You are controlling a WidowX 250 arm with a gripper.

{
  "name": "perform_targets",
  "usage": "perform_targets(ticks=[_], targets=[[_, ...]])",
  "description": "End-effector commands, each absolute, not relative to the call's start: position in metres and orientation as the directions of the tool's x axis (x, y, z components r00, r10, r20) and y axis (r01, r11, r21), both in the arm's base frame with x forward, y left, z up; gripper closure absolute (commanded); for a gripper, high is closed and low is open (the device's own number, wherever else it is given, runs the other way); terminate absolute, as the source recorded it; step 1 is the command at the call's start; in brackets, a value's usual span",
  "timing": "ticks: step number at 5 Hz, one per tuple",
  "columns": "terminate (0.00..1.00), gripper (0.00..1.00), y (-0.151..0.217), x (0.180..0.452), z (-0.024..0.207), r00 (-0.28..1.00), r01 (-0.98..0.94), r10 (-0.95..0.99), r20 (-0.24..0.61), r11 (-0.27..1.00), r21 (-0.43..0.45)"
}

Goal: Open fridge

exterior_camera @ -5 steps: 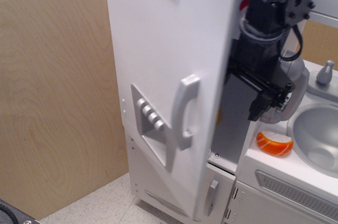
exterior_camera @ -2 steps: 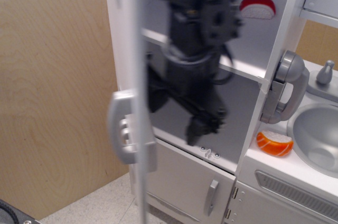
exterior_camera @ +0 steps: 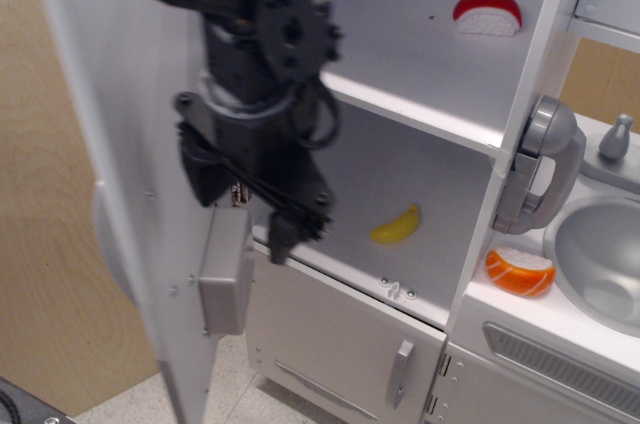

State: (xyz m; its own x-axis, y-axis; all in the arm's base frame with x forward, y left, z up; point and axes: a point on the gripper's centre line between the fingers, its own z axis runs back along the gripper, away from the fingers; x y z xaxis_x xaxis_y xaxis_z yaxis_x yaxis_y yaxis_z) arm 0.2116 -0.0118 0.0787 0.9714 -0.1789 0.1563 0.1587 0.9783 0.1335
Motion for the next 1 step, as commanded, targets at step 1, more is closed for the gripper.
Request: perform_targets(ticks=[1], targets=[[1.0,0.0,0.0398,0.2094,0.0945,0.96,0.07,-0.111,0.255,0.984,0.165]])
